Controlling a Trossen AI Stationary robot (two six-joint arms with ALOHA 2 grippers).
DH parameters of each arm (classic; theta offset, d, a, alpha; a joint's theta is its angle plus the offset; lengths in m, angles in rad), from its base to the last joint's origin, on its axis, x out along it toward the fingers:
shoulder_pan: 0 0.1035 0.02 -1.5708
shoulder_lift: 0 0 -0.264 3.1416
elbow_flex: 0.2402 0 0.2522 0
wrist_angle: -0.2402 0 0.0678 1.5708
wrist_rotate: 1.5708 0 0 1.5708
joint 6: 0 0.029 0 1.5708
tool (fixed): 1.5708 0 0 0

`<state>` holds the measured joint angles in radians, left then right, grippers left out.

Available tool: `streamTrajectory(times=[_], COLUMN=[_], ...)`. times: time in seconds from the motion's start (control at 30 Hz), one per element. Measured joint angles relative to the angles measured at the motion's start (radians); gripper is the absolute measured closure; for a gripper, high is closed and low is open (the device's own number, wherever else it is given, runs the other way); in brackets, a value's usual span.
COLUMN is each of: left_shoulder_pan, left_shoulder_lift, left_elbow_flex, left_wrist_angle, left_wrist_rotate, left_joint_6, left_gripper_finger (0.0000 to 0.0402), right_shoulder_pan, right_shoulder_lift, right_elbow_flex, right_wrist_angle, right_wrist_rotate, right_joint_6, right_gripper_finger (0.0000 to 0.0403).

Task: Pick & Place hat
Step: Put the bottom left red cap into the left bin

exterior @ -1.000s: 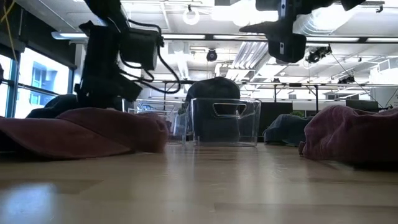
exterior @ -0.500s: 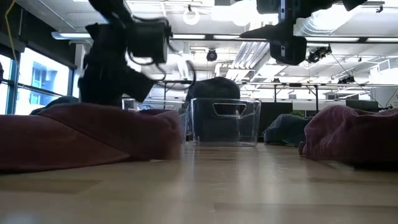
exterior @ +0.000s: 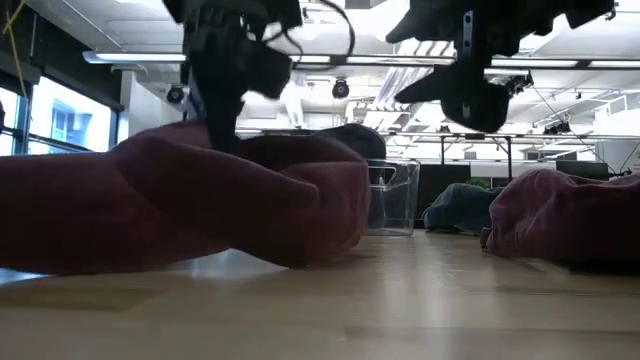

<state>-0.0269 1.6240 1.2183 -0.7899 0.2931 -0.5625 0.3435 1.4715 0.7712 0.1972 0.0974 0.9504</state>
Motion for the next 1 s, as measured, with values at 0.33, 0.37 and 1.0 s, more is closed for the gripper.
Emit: streamTrajectory(times=[0.33, 0.37, 1.0], left_shoulder_pan=[0.000, 0.000, 0.000], left_shoulder_lift=[-0.017, -0.017, -0.017], left_elbow_flex=[0.014, 0.014, 0.014], left_wrist_angle=[0.027, 0.037, 0.092], left_wrist_rotate=[-0.042, -0.044, -0.064], left_joint_6=[-0.067, -0.073, -0.142], left_gripper_finger=[0.0401, 0.0401, 0.0401], right_shoulder_pan=[0.070, 0.066, -0.039], right_shoulder_lift=[0.146, 0.169, 0.407], right_elbow_flex=[0.120, 0.144, 0.281], right_wrist_angle=[0.020, 0.010, -0.271], right_wrist_rotate=[0.227, 0.238, 0.320], right_joint_6=[-0.364, -0.387, -0.278], right_gripper_finger=[0.0184, 0.0185, 0.0207])
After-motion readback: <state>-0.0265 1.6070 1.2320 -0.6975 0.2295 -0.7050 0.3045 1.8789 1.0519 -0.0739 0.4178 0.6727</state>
